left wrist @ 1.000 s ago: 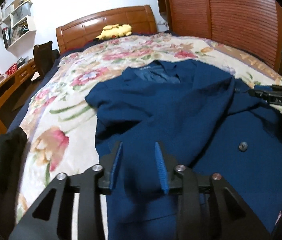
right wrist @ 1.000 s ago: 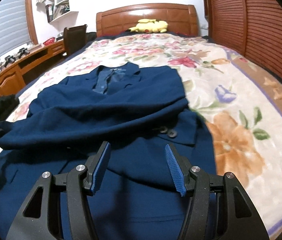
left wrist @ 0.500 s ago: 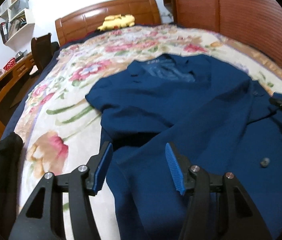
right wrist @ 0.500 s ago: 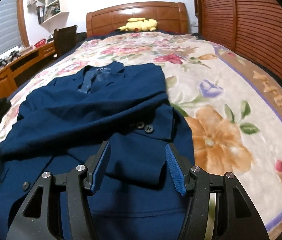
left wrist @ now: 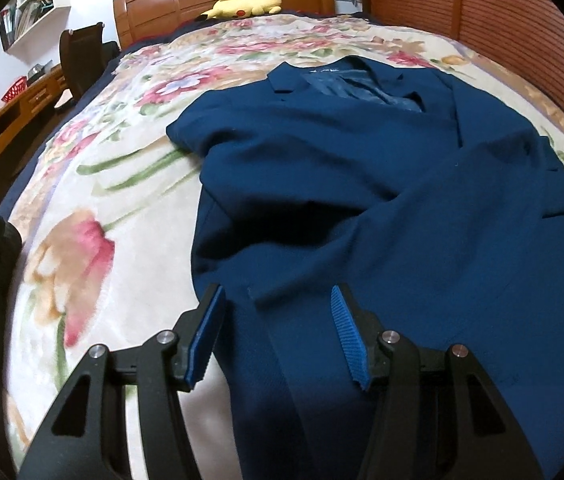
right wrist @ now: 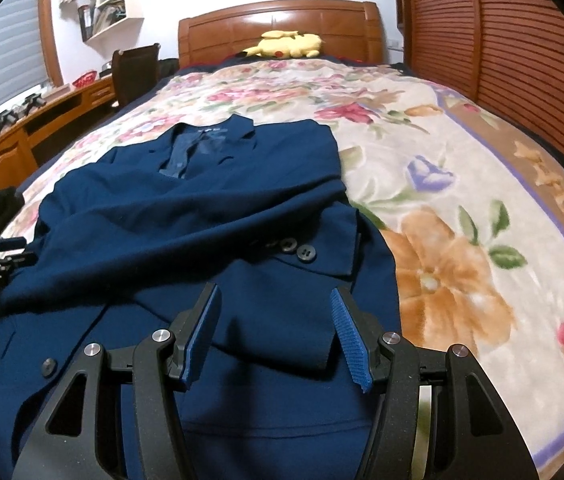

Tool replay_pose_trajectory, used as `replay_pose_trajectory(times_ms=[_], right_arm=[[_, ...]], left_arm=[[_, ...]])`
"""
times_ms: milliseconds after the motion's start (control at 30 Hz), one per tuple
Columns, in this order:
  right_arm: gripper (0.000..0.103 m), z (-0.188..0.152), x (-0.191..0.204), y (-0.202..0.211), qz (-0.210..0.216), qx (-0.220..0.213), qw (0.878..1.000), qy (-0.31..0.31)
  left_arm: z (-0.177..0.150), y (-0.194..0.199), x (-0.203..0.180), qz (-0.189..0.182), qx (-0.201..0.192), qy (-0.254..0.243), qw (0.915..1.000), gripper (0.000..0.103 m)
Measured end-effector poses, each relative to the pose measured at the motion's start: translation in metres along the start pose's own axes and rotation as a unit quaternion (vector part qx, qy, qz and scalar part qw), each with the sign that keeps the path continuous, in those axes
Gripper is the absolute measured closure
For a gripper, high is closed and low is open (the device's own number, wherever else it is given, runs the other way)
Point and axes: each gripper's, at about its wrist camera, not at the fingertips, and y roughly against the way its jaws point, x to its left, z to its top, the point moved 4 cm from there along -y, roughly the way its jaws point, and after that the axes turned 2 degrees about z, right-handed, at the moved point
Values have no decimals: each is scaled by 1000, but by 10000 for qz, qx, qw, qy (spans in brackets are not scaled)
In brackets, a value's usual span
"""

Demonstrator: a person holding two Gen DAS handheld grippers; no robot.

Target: Fold large clothes

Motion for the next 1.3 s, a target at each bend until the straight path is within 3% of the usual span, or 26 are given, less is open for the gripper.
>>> replay_pose_trajectory(times_ms=[67, 100, 133, 167, 200, 333, 700, 1000, 1133, 1300], right_arm=[[45, 0, 0, 0, 2, -5, 10000, -1], [45, 0, 0, 0, 9, -7, 10000, -7], [45, -1, 0, 0, 9, -5, 10000, -7], [45, -1, 0, 0, 8, -5, 10000, -4], [45, -1, 0, 0, 8, -3, 10000, 1], [45, -1, 1, 0, 13, -6, 10000, 23], [45, 0, 2, 3, -30, -52, 10000, 30], [45, -15, 18, 48, -304, -209, 9987, 352], [45, -31, 23, 67, -441, -166, 9972, 579], [45, -48, 25, 87, -511, -66, 9965, 655]], left_arm=[[-1, 2, -2, -158, 0, -20, 9999, 67], [-2, 3, -4, -220, 17, -36, 9998, 70], [-3, 4, -5, -209, 23, -58, 9998, 80], [-3, 4, -5, -197, 28, -68, 9998, 98], [-3, 5, -4, -149, 29, -77, 9999, 103], [-3, 22, 11, 126, -249, 99, 9996, 103], [-20, 72, 14, -38, -595, 133, 9981, 103], [-55, 132, 20, -208, -1029, 378, 9938, 97], [-75, 155, 26, -253, -1178, 472, 9916, 90], [-98, 181, 33, -250, -1339, 483, 9895, 71]])
